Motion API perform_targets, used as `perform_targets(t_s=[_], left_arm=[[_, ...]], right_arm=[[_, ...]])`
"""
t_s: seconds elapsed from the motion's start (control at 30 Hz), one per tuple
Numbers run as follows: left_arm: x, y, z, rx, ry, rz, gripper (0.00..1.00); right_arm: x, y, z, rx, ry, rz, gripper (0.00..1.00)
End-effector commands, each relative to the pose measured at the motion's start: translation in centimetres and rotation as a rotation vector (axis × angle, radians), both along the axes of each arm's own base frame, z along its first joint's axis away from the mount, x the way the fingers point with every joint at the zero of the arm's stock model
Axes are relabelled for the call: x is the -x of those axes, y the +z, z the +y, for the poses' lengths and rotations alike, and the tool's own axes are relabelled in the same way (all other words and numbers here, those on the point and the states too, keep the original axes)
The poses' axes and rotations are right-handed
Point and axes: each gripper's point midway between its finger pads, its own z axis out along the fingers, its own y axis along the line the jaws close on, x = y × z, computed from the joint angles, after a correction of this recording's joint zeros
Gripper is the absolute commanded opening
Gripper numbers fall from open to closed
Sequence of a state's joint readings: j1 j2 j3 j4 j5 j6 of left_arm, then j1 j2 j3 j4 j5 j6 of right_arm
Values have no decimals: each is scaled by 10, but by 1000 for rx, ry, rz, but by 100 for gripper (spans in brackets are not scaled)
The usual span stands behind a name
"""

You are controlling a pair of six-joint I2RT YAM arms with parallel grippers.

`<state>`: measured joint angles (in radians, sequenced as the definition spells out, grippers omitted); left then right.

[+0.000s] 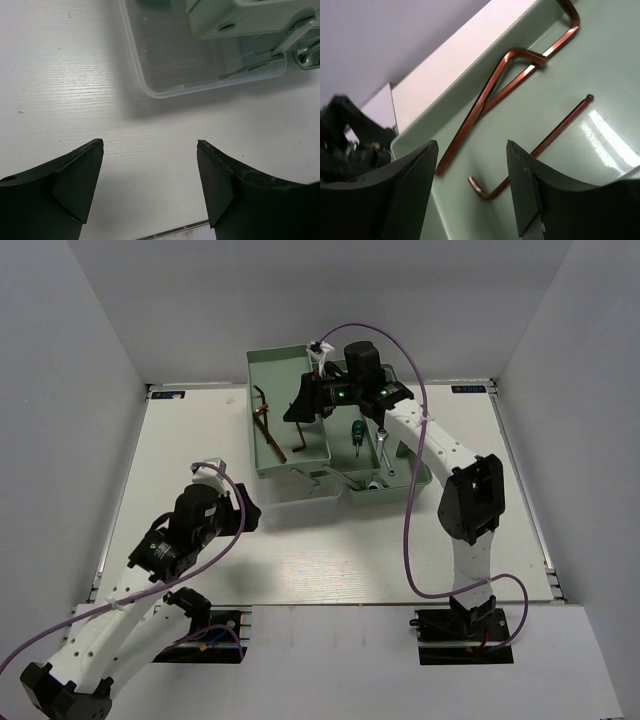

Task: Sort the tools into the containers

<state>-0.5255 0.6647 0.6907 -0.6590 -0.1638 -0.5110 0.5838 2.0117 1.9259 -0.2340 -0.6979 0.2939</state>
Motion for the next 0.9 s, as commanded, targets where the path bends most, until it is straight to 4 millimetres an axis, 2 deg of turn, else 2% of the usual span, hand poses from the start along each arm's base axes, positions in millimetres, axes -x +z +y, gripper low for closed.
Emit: perform_targets(t_s=[0.0, 0.03, 0.07, 0.1, 0.13, 0.17, 0.2, 0.23, 0.27, 0.3, 0.33, 0.37, 0.4, 0.43, 0.47, 0.5, 0.53, 0.57, 0.6, 0.67, 0.7, 0.73, 0.8, 0.87], left_arm=[[1, 17, 12, -16, 32, -49, 85], [2, 15, 13, -14, 47, -40, 83], [1, 19, 18, -17, 66, -59, 80], [2, 23, 20, -3, 82, -77, 78], [3, 25, 22, 4, 97, -79, 77], [3, 27, 25, 5, 108, -91, 76], [4, 29, 25, 9, 108, -99, 76], [5, 31, 26, 15, 108, -108, 76], [5, 34, 27, 26, 121, -120, 76], [6, 30, 28, 22, 121, -113, 76], [6, 32, 28, 26, 121, -120, 76], [6, 32, 28, 27, 121, -120, 76], [6, 32, 28, 27, 121, -120, 76], [6, 32, 28, 27, 121, -120, 76], [6, 32, 28, 27, 121, -120, 76], [7, 32, 27, 31, 113, -118, 76], [7, 32, 27, 31, 113, -118, 76], [7, 32, 27, 31, 113, -118, 76], [8, 34, 27, 36, 113, -125, 76], [8, 34, 27, 36, 113, -126, 76], [6, 36, 27, 34, 109, -137, 76], [6, 36, 27, 34, 109, -137, 76], [6, 36, 27, 34, 109, -137, 76], [6, 36, 28, 30, 117, -139, 76]], right_arm=[[35, 63, -16, -35, 130, -246, 63], [47, 69, -18, -45, 181, -260, 60], [73, 78, -22, -76, 310, -307, 57], [99, 88, -29, -130, 466, -425, 53], [116, 84, -31, -155, 554, -461, 50], [157, 78, -48, -166, 663, -342, 50], [157, 71, -48, -172, 732, -629, 50], [165, 60, -51, -144, 750, -630, 50], [187, 43, -58, -96, 815, -633, 50], [197, 31, -58, -62, 875, -730, 52], [215, 18, -60, -33, 927, -701, 53], [225, -11, -67, 33, 981, -682, 53], [242, -27, -65, 77, 1065, -737, 53], [242, -39, -68, 138, 1083, -769, 53], [244, -72, -69, 181, 1098, -733, 54], [243, -82, -60, 246, 1069, -743, 58], [240, -111, -68, 342, 1051, -703, 61], [233, -115, -63, 373, 1011, -708, 61], [217, -114, -43, 394, 946, -800, 61], [211, -123, -39, 460, 872, -761, 59], [196, -121, -25, 483, 791, -794, 59], [184, -123, -25, 533, 731, -791, 59], [168, -121, -11, 571, 640, -839, 59], [161, -129, -3, 604, 597, -843, 59]])
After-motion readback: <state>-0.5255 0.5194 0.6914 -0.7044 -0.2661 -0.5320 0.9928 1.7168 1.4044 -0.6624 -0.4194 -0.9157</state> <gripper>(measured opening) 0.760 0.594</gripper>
